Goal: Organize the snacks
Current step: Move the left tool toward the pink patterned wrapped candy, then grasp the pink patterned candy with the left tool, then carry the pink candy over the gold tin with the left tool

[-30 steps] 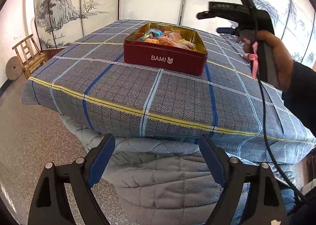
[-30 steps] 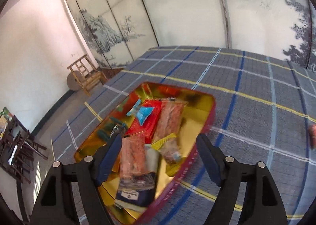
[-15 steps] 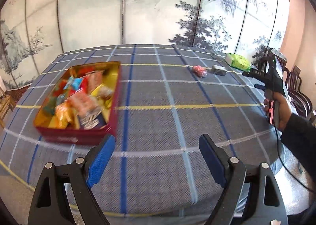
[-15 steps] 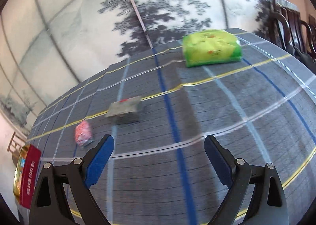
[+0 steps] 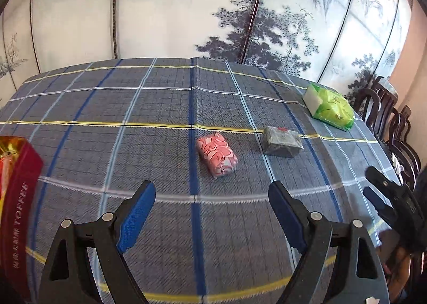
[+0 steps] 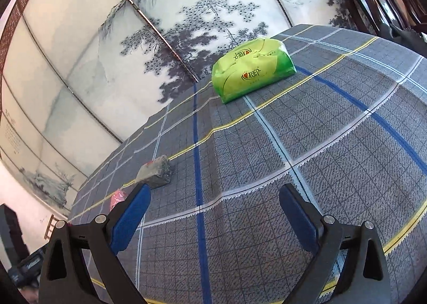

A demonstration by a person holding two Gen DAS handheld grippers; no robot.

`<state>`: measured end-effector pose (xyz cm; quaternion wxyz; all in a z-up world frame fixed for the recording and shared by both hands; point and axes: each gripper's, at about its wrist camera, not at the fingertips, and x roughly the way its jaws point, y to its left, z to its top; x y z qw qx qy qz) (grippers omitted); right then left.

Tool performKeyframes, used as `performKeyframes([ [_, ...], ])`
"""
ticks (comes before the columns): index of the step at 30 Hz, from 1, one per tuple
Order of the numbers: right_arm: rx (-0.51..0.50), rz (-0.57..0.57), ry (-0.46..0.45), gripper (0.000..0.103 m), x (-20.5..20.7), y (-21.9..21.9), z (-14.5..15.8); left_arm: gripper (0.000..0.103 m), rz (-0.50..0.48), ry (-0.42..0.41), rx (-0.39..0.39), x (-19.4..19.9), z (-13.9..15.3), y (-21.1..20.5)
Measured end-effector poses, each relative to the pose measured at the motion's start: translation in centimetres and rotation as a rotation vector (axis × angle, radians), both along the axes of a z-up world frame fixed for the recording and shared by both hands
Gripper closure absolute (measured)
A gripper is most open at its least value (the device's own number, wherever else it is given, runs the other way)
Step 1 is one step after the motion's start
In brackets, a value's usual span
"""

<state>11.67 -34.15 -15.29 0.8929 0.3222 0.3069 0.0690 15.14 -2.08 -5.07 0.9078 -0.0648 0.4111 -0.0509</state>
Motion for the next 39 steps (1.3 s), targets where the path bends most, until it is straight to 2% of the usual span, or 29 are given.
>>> performKeyframes([
  [1, 0.010, -0.006, -0.009, 0.005, -0.2, -0.1, 0.0, 0.028, 0.016, 0.009, 0.001, 1.2, -0.6, -0.5],
  [3, 0.022, -0.002, -0.022, 0.005, -0.4, -0.1, 0.2, 0.034, 0.025, 0.027, 0.011, 3.2, -1.6, -1.3],
  [6, 0.025, 0.011, -0.032, 0.004, -0.6, 0.1, 0.3, 0.062, 0.031, 0.079, 0.025, 5.4, -3.3, -2.0],
  [8, 0.026, 0.018, -0.034, 0.004, -0.5, 0.2, 0.3, 0.066, 0.024, 0.098, 0.048, 6.1, -4.0, -2.4],
  [10, 0.032, 0.024, -0.037, 0.004, -0.4, 0.3, 0.3, 0.076, 0.021, 0.087, 0.081, 6.3, -4.1, -2.5],
  [13, 0.038, 0.028, -0.039, 0.004, -0.5, 0.3, 0.3, 0.077, -0.011, 0.072, 0.102, 6.1, -3.7, -2.7],
  [16, 0.037, 0.031, -0.041, 0.004, -0.5, 0.3, 0.3, 0.077, -0.043, 0.031, 0.168, 5.2, -2.8, -3.4],
  [23, 0.031, 0.031, -0.037, 0.004, -0.4, 0.3, 0.3, 0.078, -0.074, -0.065, 0.275, 2.5, 0.6, -3.9],
  [30, 0.027, 0.014, -0.022, 0.004, -0.3, 0.0, 0.0, 0.078, -0.036, -0.115, 0.304, 1.1, 3.8, -1.5],
  [39, 0.009, 0.011, 0.013, 0.004, 0.0, 0.0, -0.3, 0.078, 0.036, -0.142, 0.313, 0.1, 6.0, 3.4],
])
